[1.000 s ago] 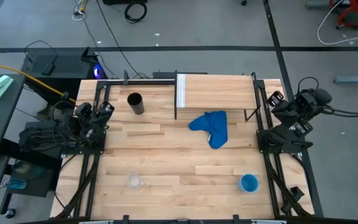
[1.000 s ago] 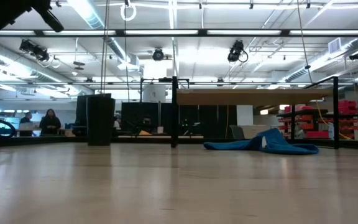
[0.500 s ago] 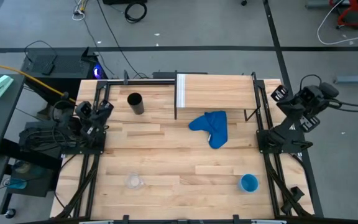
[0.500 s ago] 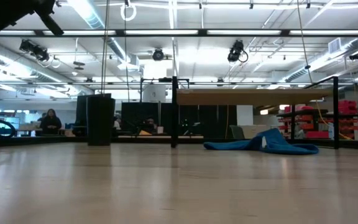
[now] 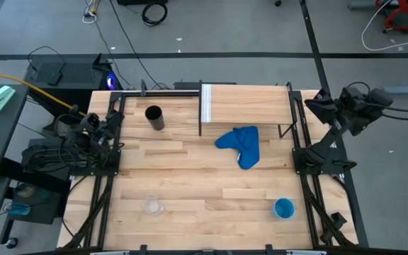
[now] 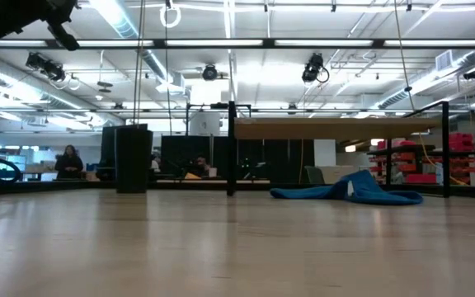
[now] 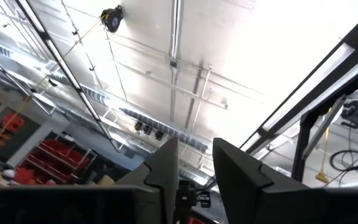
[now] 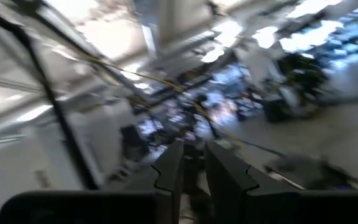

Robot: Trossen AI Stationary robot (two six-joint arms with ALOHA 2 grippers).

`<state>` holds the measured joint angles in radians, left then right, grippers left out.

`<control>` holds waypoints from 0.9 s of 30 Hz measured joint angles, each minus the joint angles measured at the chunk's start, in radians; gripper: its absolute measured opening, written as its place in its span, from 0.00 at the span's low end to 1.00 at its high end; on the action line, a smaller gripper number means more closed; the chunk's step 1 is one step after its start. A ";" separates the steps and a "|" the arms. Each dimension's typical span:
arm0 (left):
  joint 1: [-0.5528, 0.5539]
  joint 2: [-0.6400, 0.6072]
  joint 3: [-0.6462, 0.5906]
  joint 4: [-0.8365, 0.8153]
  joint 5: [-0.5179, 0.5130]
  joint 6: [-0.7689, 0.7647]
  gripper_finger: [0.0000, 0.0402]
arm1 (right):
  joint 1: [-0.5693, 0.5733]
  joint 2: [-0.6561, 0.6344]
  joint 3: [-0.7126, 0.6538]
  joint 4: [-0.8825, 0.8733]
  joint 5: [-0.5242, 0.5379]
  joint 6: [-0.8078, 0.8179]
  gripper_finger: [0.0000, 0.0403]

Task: Stack small to large cups/mugs on shelf
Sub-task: Move the blue plastic cup to the middle right of the table

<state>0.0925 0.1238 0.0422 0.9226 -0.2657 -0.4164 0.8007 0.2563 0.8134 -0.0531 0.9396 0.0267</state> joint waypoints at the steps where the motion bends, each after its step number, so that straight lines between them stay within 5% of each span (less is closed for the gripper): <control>1: 0.000 0.000 0.000 0.000 -0.001 0.008 0.27 | 0.000 0.001 0.009 -0.032 0.036 0.023 0.18; 13: 0.000 0.000 0.000 -0.015 -0.003 0.017 0.27 | 0.000 0.005 0.200 -0.458 0.264 0.350 0.18; 18: 0.000 0.000 0.000 -0.039 -0.003 0.014 0.27 | 0.000 0.021 0.305 -0.590 0.283 0.464 0.18; 27: 0.000 0.000 0.000 -0.070 -0.003 0.010 0.27 | 0.001 0.193 0.520 -0.611 0.269 0.324 0.18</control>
<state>0.0925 0.1242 0.0422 0.8530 -0.2691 -0.4062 0.8017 0.4497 1.3334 -0.6641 1.2084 0.3511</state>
